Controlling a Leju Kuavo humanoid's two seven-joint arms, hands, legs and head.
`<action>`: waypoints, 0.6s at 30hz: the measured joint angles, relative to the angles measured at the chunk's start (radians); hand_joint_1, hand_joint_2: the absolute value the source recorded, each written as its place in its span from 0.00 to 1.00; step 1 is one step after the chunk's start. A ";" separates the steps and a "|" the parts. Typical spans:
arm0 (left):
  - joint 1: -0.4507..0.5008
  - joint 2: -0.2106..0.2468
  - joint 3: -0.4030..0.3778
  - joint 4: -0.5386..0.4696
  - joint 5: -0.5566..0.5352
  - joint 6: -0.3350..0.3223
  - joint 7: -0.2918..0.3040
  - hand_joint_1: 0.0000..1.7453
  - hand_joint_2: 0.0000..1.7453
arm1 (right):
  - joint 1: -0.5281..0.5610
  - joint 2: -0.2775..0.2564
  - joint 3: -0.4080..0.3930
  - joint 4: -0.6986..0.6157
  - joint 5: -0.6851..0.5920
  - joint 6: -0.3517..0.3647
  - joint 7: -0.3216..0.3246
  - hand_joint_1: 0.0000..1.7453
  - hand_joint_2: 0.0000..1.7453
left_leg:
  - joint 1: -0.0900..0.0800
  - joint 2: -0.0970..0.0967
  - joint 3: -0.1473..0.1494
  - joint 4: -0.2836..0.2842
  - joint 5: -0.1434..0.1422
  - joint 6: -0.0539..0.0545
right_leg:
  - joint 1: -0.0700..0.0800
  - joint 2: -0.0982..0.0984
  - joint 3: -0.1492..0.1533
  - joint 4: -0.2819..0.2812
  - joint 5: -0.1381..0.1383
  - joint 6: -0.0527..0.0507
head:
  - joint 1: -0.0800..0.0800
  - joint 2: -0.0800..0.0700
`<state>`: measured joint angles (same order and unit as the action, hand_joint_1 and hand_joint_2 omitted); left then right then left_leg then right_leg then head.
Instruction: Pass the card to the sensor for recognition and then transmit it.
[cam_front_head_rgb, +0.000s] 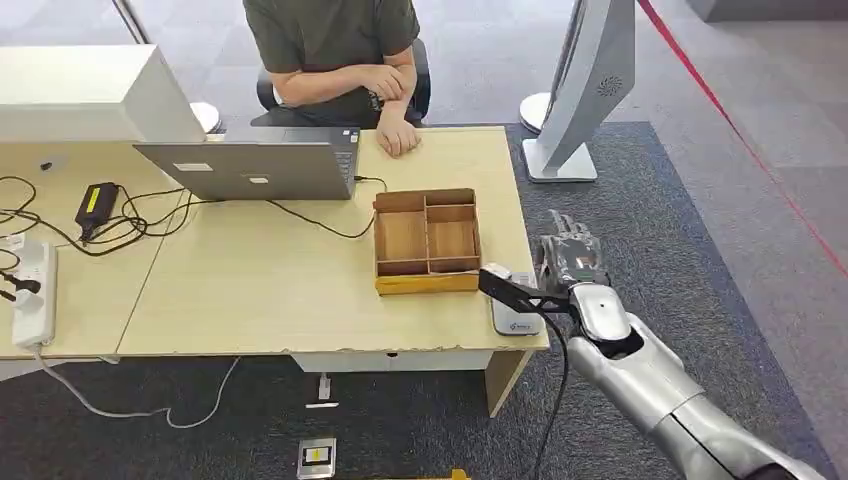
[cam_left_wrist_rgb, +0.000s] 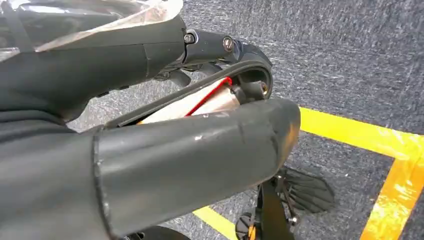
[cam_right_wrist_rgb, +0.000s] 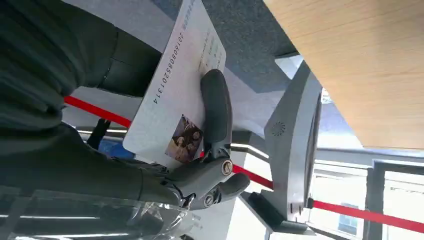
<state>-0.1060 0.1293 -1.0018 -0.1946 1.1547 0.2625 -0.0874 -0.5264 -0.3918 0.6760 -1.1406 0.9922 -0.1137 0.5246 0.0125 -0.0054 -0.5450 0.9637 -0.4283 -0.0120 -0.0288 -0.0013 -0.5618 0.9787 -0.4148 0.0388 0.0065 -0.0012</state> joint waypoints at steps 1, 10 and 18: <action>0.000 0.000 0.000 0.000 0.000 0.000 0.002 0.00 0.00 | 0.001 0.000 0.004 -0.005 -0.002 0.000 -0.003 1.00 1.00 | 0.000 0.000 0.000 0.000 0.000 0.000 | 0.000 0.000 0.000 0.000 0.000 0.000 | 0.000 0.000; 0.000 0.000 0.000 0.000 -0.003 0.001 0.000 0.00 0.00 | 0.010 0.014 0.039 -0.011 -0.022 -0.016 -0.014 1.00 1.00 | 0.000 0.000 0.000 0.000 0.000 0.000 | 0.000 0.000 0.000 0.000 0.000 0.000 | 0.000 0.000; 0.000 0.000 0.000 0.000 -0.001 0.001 -0.003 0.00 0.00 | 0.016 0.042 0.060 0.021 -0.040 -0.036 -0.027 1.00 1.00 | 0.000 0.000 0.000 0.000 0.000 0.000 | 0.000 0.000 0.000 0.000 0.000 0.000 | 0.000 0.000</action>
<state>-0.1064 0.1293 -1.0018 -0.1946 1.1540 0.2636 -0.0908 -0.5108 -0.3502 0.7359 -1.1200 0.9525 -0.1495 0.4974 0.0125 -0.0054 -0.5452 0.9636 -0.4283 -0.0120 -0.0288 -0.0013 -0.5619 0.9787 -0.4148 0.0388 0.0065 -0.0015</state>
